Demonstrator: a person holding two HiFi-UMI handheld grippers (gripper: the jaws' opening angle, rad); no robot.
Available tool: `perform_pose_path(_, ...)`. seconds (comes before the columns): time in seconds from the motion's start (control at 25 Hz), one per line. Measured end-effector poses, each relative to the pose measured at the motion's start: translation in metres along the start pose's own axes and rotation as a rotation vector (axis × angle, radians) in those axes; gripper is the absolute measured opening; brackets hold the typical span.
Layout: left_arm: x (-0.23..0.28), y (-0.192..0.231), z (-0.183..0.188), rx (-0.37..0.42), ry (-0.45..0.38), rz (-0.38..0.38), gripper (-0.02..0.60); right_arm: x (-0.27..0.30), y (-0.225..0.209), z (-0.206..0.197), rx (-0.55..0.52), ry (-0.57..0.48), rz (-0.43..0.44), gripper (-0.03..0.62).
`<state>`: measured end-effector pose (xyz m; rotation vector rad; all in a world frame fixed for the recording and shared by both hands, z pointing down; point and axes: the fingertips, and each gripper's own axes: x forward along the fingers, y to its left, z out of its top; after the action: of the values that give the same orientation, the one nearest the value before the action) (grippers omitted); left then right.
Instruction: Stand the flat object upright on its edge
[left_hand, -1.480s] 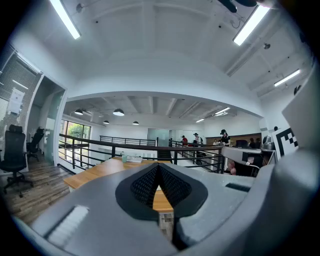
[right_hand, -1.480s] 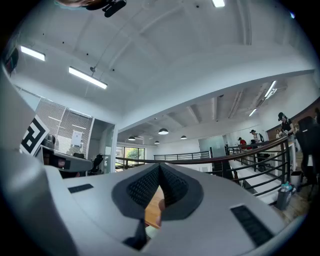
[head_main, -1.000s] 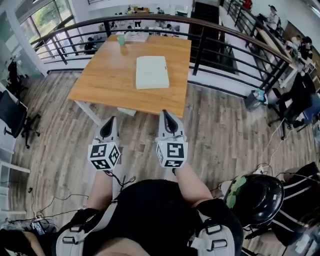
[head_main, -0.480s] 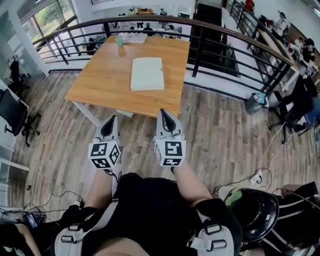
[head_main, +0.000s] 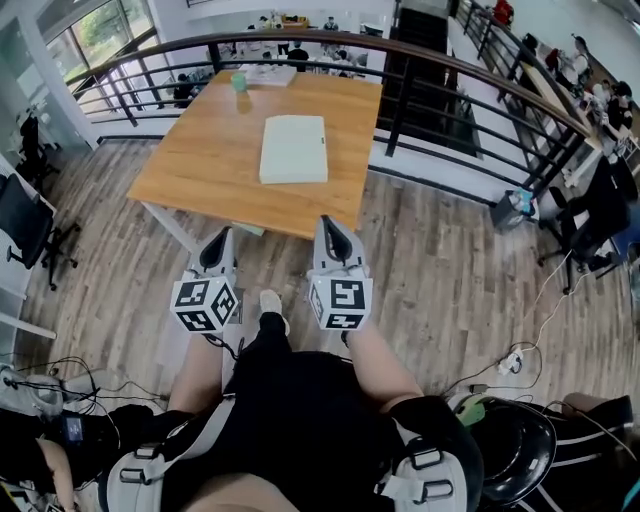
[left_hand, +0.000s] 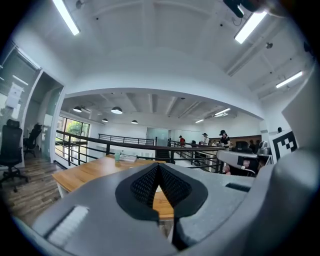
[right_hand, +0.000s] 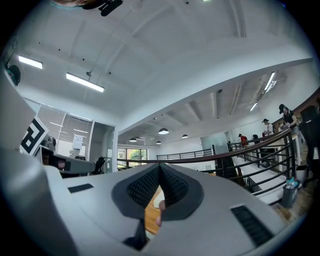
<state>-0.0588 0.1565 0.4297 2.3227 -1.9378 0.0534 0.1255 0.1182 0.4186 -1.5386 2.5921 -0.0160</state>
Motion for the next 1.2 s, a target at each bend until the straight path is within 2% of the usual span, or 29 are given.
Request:
perform_pose_path(0.24, 0.022, 0.011, 0.005, 0.048, -0.01, 0.006, 0.005, 0.022, -0.008, 0.0, -0.018, -0.006, -0.017, -0.002)
perform_pose_path(0.72, 0.12, 0.047, -0.009, 0.027, -0.002, -0.043, 0.005, 0.107, -0.039, -0.035, -0.036, 0.017, -0.057, -0.002)
perform_pose_path(0.96, 0.203, 0.088, 0.025, 0.041, 0.018, -0.086, 0.005, 0.196, -0.053, -0.022, -0.024, 0.043, -0.097, -0.002)
perform_pose_path(1.2, 0.271, 0.136, 0.027, 0.025, 0.045, -0.114, 0.005, 0.275, -0.06, -0.035, -0.023, 0.074, -0.131, -0.002)
